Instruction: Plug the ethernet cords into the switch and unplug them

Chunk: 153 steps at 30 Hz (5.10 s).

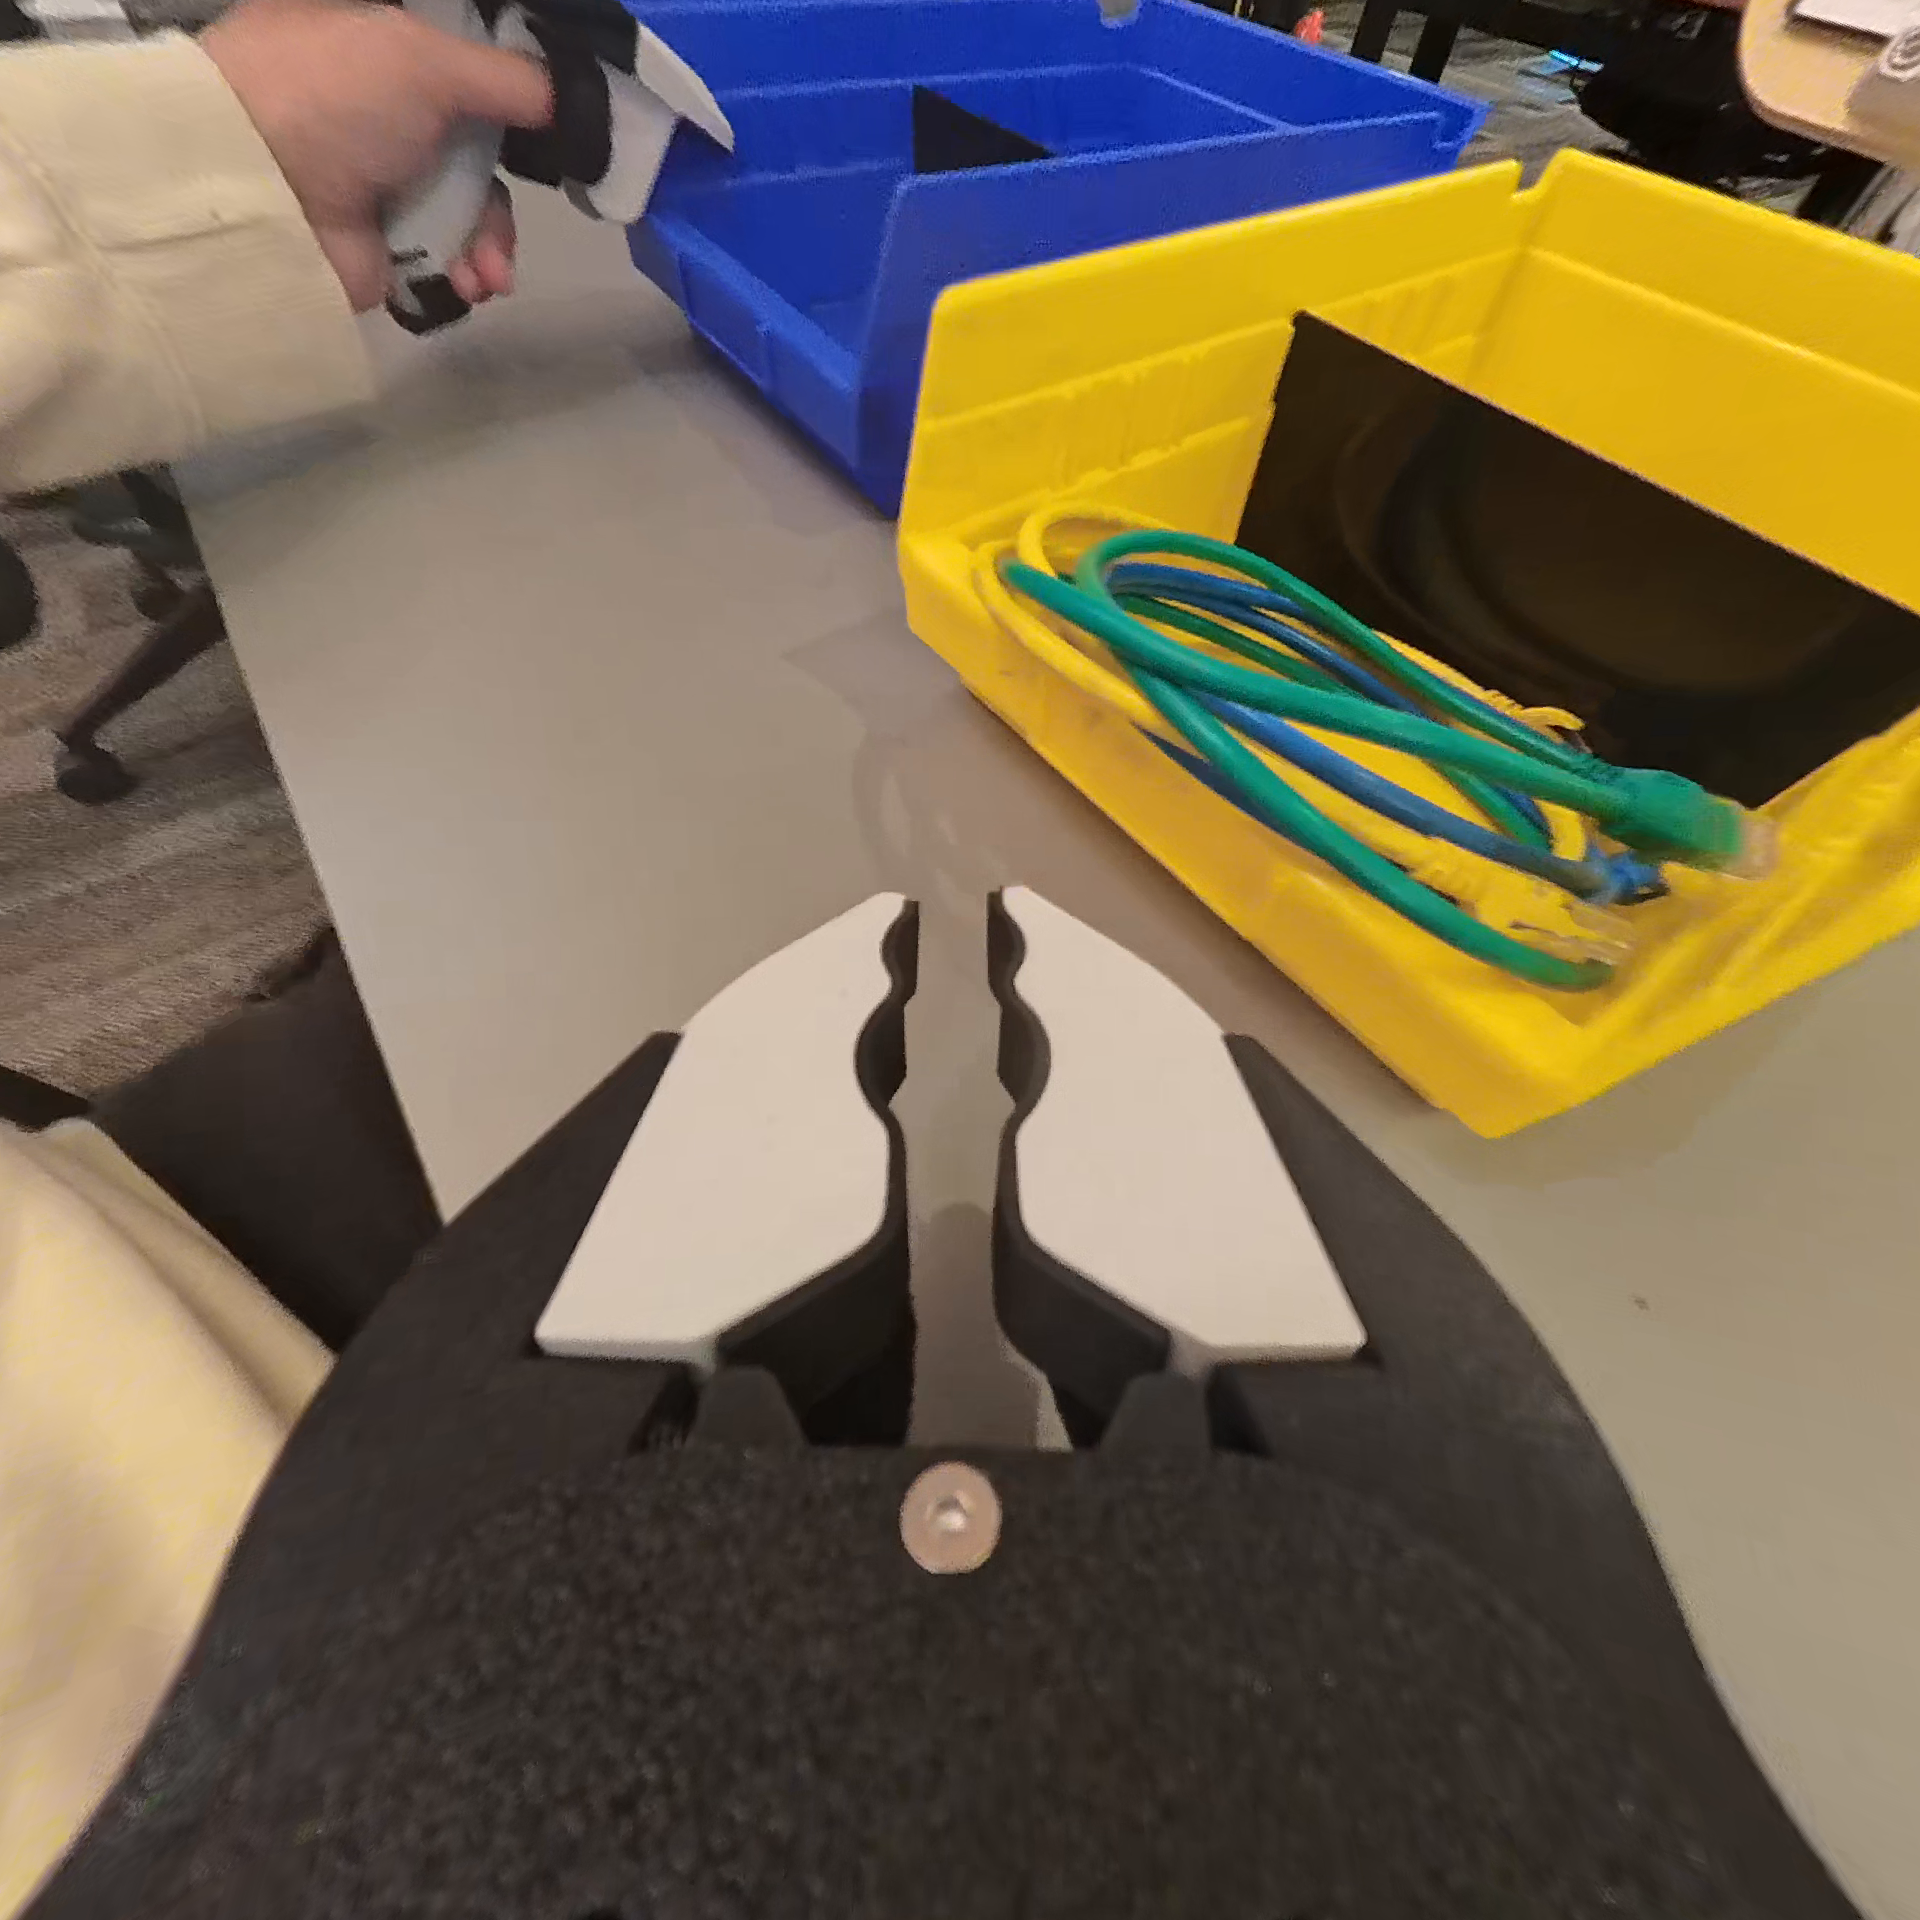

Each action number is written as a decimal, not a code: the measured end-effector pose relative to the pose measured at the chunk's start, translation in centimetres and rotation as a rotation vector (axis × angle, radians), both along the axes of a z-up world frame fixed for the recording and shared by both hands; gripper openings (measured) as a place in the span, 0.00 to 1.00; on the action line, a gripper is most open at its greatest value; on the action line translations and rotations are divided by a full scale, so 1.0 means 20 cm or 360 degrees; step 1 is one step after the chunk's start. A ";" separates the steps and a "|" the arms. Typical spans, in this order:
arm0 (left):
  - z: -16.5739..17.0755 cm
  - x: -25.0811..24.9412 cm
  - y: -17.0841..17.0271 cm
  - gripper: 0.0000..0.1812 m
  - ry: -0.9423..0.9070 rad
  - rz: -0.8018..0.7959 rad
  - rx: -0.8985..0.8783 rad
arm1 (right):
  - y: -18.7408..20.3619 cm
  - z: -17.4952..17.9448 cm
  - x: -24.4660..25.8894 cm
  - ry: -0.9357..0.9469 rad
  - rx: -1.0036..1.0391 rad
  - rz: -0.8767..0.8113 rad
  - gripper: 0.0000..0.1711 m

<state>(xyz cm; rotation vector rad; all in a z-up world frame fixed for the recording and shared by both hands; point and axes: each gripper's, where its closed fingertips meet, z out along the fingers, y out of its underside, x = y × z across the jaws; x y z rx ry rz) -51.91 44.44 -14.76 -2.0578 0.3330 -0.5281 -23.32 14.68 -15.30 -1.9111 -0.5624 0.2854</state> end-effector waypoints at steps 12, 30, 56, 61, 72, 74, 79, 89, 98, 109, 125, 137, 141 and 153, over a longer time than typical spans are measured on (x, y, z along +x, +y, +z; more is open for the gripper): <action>-0.02 -0.08 -0.39 0.01 0.0268 0.0103 -0.0097 | 0.33 0.05 -0.63 0.0424 -0.0243 -0.0105 0.28; 0.57 -0.01 -0.85 0.02 0.0271 0.0211 0.0473 | 0.49 0.54 -0.53 0.0070 0.0243 -0.0632 0.05; 0.00 2.87 -1.45 0.09 0.0315 -0.0751 0.0161 | -0.39 0.06 2.27 -0.0156 -0.0320 -0.1319 0.04; -0.01 2.93 -1.53 0.14 0.0280 -0.0901 0.0088 | -0.39 -0.01 2.34 0.0178 -0.0366 -0.1384 0.03; 0.37 2.30 -1.50 0.24 0.0210 -0.1188 0.0315 | -0.46 0.45 2.31 -0.0232 -0.0036 -0.1451 0.19; 0.45 1.98 -1.36 0.28 0.0176 -0.1057 0.0368 | -0.43 0.63 2.17 -0.0211 0.0103 -0.1322 0.20; 0.45 1.25 -0.97 0.34 0.0210 -0.0587 0.0348 | -0.17 0.92 1.51 -0.0033 0.0299 -0.0781 0.25; 0.02 1.11 -0.84 0.21 0.0208 -0.0494 0.0086 | 0.29 0.06 0.60 -0.0166 -0.0209 -0.1015 0.22; 0.01 1.16 -0.72 0.04 0.0406 -0.0465 0.0202 | 0.40 0.06 0.62 0.0038 -0.0100 -0.1210 0.03; 0.31 0.42 -0.44 0.02 0.0357 -0.0143 0.0418 | 0.68 0.32 -0.09 0.0201 0.0147 -0.1023 0.04; 0.02 -0.08 -0.19 0.10 0.0310 0.0002 0.0098 | 0.75 0.08 -0.73 0.0353 -0.0044 -0.0338 0.10; 0.34 0.32 -0.78 0.17 -0.0093 -0.0329 0.0462 | -0.16 0.26 0.43 0.0456 0.0171 -0.0225 0.17; 0.24 0.72 -1.14 0.22 -0.0399 -0.0683 0.0163 | -0.33 0.26 0.95 0.0511 0.0284 -0.0794 0.18; 0.14 0.84 -1.19 0.28 -0.0123 -0.0811 0.0165 | -0.24 0.23 0.95 0.0671 0.0181 -0.0662 0.18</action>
